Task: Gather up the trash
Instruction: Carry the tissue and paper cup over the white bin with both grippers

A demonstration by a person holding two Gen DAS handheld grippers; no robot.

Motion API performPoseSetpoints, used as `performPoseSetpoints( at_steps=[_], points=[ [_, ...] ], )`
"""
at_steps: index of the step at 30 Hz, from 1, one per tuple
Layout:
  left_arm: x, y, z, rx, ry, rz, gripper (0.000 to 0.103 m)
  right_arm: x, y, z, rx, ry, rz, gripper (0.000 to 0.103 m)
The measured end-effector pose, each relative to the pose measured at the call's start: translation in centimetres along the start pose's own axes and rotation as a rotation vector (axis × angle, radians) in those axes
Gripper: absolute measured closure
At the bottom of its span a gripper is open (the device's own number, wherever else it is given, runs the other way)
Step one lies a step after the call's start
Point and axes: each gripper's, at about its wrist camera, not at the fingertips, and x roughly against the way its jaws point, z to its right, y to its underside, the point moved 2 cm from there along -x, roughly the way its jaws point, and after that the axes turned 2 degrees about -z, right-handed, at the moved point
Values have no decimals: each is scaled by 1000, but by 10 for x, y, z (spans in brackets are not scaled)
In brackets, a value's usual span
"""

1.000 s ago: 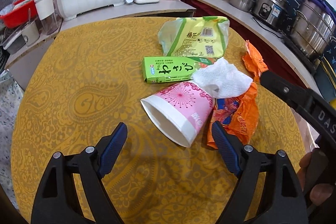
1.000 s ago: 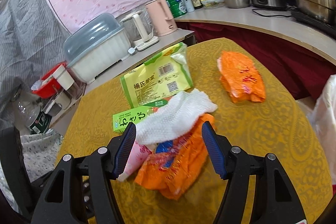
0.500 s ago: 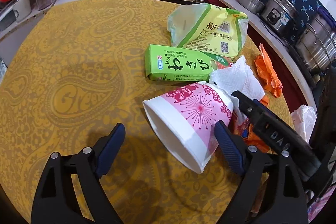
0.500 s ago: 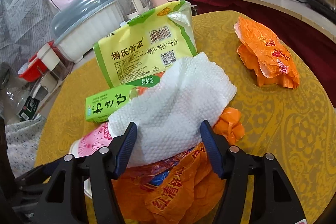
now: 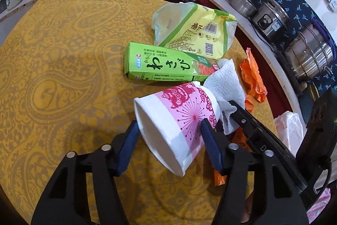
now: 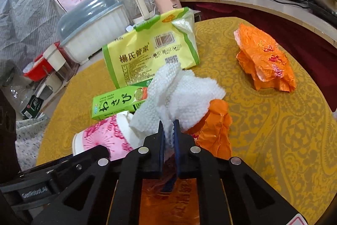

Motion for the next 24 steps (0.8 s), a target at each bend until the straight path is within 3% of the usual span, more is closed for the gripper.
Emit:
performPoseSetpoints(
  at_steps=[7,13,24],
  points=[
    [19,4,19,-40,10,28,69,38,-7,2,-25,-19,73,95],
    [47,9,47,-103,13,88,78,85,-19,10,-49,-25,163,95],
    [93,11,118,-218,55,184,82,175,-31,45,-86,7,332,95]
  ],
)
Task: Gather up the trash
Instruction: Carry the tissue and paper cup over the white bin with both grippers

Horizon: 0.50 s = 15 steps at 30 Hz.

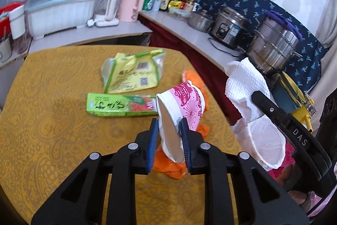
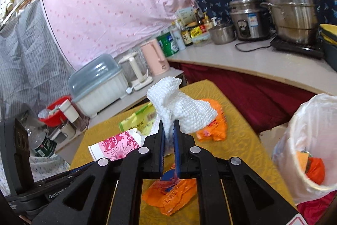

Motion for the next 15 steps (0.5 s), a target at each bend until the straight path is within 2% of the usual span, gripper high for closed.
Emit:
performPoseSetpoints(
  at_steps=[7,15],
  points=[
    [16,-13,65,-87,57,50,82,54,-18,45,-36,53,90,95],
    [12,-10,143,-189,125,55,82,104,-21,108,-91,134,144,95]
  ],
)
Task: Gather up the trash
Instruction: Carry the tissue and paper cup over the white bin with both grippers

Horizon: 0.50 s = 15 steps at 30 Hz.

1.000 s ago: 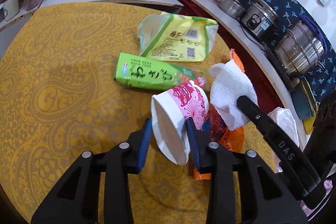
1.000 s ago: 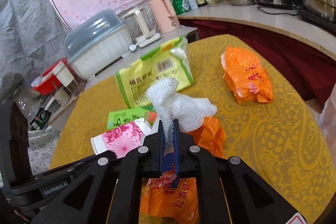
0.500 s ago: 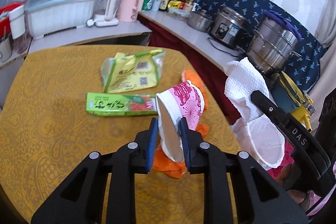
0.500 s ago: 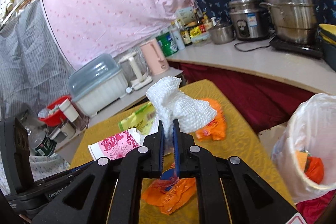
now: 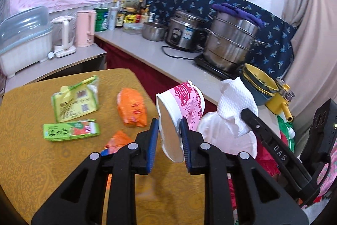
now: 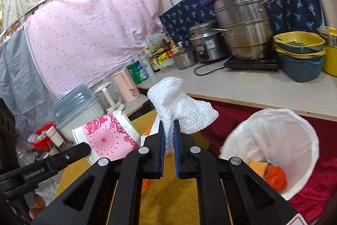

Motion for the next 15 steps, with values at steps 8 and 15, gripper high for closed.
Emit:
performPoseSetpoints(
  at_steps=[8,15],
  points=[
    [-29,6,68,-80,64,-36,82,26,0,68,-61,76,24,95],
    [-56,13,104,-135,89,-71,82,31,9,111,-110,122,21,95]
  ],
)
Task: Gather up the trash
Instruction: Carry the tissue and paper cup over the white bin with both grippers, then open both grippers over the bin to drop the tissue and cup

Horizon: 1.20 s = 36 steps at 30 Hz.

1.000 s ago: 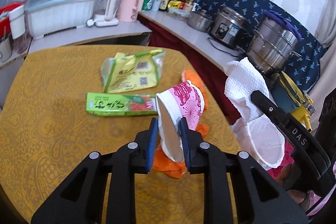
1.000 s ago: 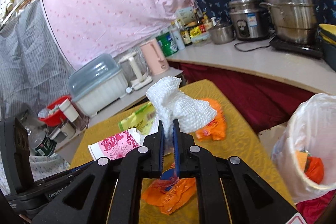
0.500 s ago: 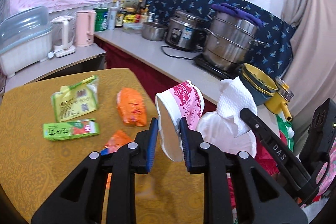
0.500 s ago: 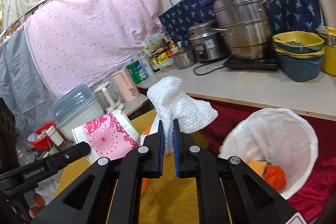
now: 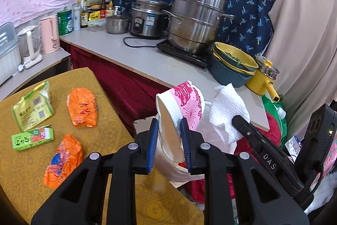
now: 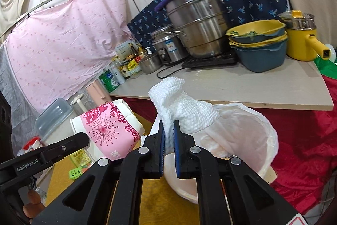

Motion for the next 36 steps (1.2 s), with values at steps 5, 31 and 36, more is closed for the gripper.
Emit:
performPoseSetpoints(
  at_steps=[5,31,36],
  points=[
    [-23,4,16,-24,16,-37,82,-7,6,23,-31,24,-12,95],
    [-117,30,39,-40,27,-196,65,-45,35,83,-151,106,-75,82],
    [-114,27,33,-29,18,-184,58,-40,34,82,-158,116,-49,59]
  ],
)
